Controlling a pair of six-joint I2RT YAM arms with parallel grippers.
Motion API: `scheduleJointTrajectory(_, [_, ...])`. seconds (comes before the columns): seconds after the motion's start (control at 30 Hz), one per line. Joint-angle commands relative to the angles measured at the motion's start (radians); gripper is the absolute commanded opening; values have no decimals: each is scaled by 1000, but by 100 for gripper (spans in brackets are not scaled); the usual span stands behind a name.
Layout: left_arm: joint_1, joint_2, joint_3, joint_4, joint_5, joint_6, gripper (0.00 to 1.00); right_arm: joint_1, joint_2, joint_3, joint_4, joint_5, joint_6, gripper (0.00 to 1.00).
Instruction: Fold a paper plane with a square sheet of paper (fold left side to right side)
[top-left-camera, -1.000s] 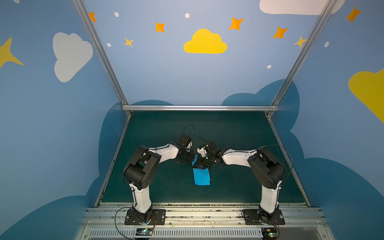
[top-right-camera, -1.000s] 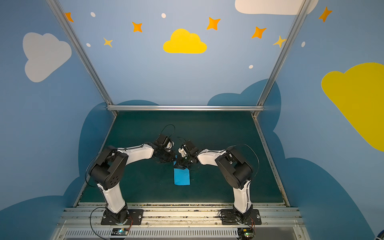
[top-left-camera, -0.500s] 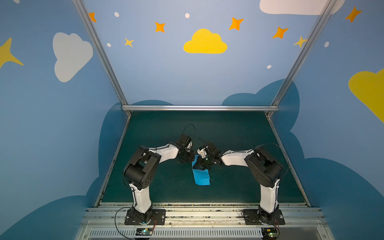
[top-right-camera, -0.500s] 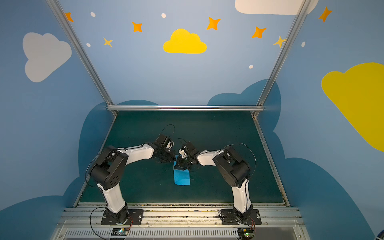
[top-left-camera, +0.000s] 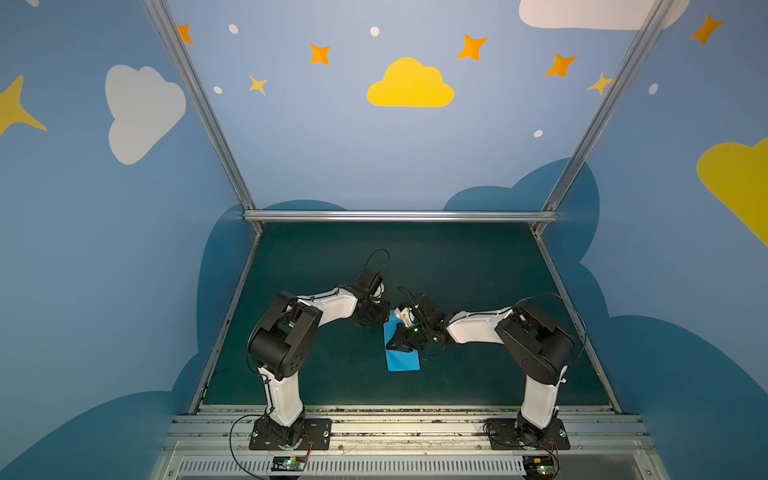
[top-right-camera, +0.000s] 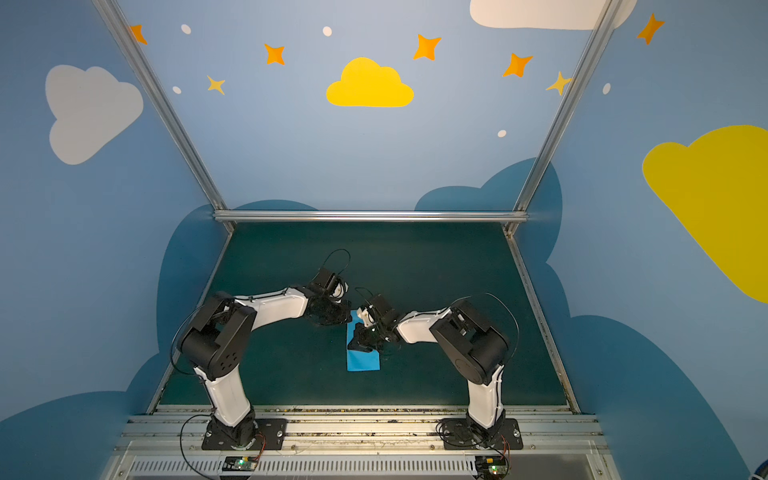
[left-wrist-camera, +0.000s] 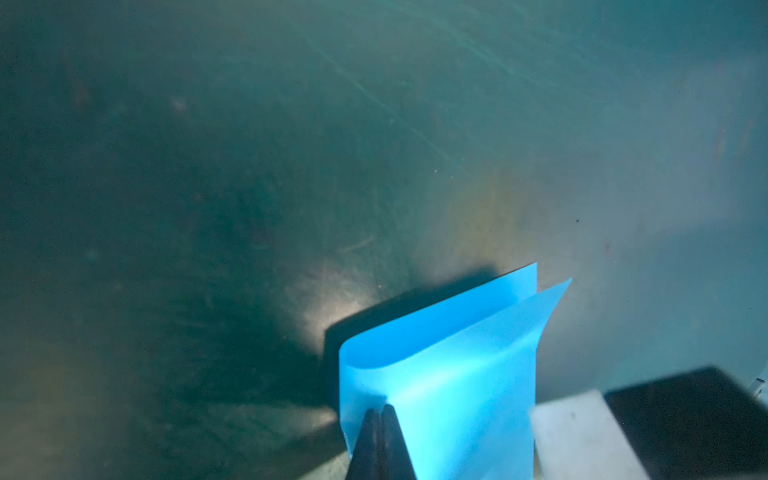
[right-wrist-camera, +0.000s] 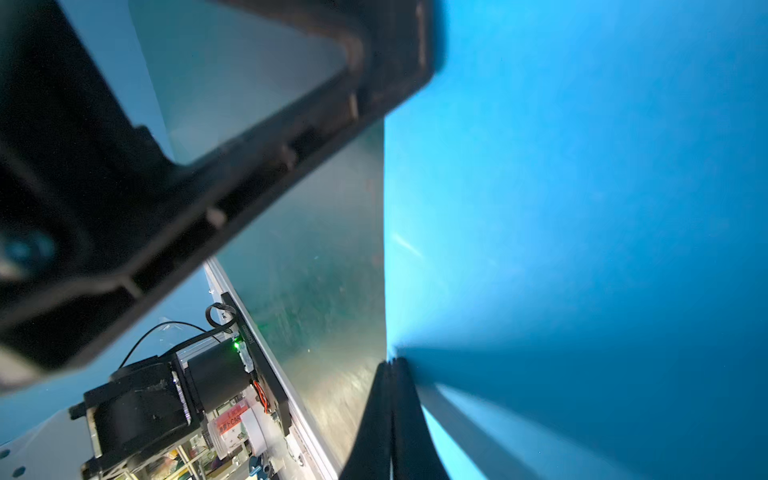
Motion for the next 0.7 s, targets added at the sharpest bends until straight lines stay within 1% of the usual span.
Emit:
scheduleJointTrajectory(0.0, [-23, 27, -33, -51, 0, 8, 4, 30, 4, -54, -72, 32, 12, 0])
scheduleJointTrajectory(0.2, [-22, 23, -33, -52, -1, 7, 4, 85, -14, -117, -49, 45, 28, 0])
scheduleJointTrajectory(0.37, [-22, 16, -34, -51, -2, 6, 4, 132, -59, -223, -2, 66, 65, 0])
scheduleJointTrajectory(0.5, [-22, 7, -35, -50, -2, 7, 4, 143, -127, -342, 49, 77, 106, 0])
scheduleJointTrajectory(0.67, [-22, 4, -36, -48, -1, 4, 4, 142, -256, -382, 7, 91, 113, 0])
